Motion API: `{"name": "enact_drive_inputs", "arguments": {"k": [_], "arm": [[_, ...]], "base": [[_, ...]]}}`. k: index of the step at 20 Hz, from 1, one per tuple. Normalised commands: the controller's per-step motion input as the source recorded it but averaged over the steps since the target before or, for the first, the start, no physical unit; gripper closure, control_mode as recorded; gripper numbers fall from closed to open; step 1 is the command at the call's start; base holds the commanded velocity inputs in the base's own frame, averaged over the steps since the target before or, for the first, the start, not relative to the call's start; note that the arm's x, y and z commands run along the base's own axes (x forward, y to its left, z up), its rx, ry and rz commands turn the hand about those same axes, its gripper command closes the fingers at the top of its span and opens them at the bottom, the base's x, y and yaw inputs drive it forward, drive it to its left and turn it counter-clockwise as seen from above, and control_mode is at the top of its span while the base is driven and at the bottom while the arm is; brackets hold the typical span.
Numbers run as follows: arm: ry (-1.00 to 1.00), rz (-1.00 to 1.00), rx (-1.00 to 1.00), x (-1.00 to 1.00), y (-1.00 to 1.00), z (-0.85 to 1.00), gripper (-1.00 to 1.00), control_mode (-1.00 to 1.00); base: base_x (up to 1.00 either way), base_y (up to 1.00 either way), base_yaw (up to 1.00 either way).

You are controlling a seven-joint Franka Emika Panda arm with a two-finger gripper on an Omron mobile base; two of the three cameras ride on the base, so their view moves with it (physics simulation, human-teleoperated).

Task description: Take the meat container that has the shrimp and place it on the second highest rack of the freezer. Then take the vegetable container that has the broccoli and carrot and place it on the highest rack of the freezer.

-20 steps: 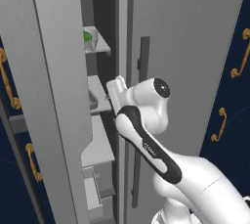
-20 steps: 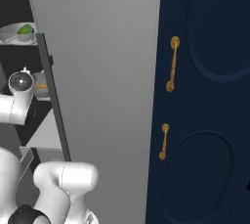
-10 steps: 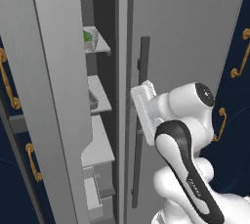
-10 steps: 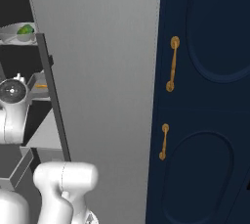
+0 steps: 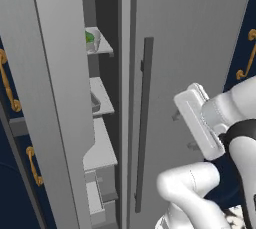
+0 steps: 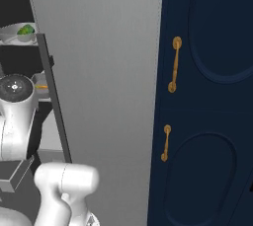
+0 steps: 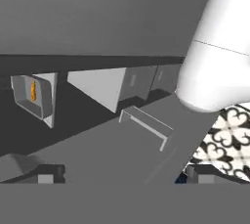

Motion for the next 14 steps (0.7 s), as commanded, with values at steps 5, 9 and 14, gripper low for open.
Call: {"name": "enact_drive_inputs", "arguments": {"k": [5,9,14], "arm": [[0.03,0.00,-0.22,0.11,-0.63,0.00,-1.00,-1.00],[0.05,0.00,-0.28,0.44,-0.39,0.00,-1.00,-1.00],[0.01,0.05,-0.21,0.05,-0.21,-0.12,-1.00,-1.00]], "base": [[0.00,0.00,0.00],[0.00,0.00,0.00],[0.00,0.00,0.00]]}}
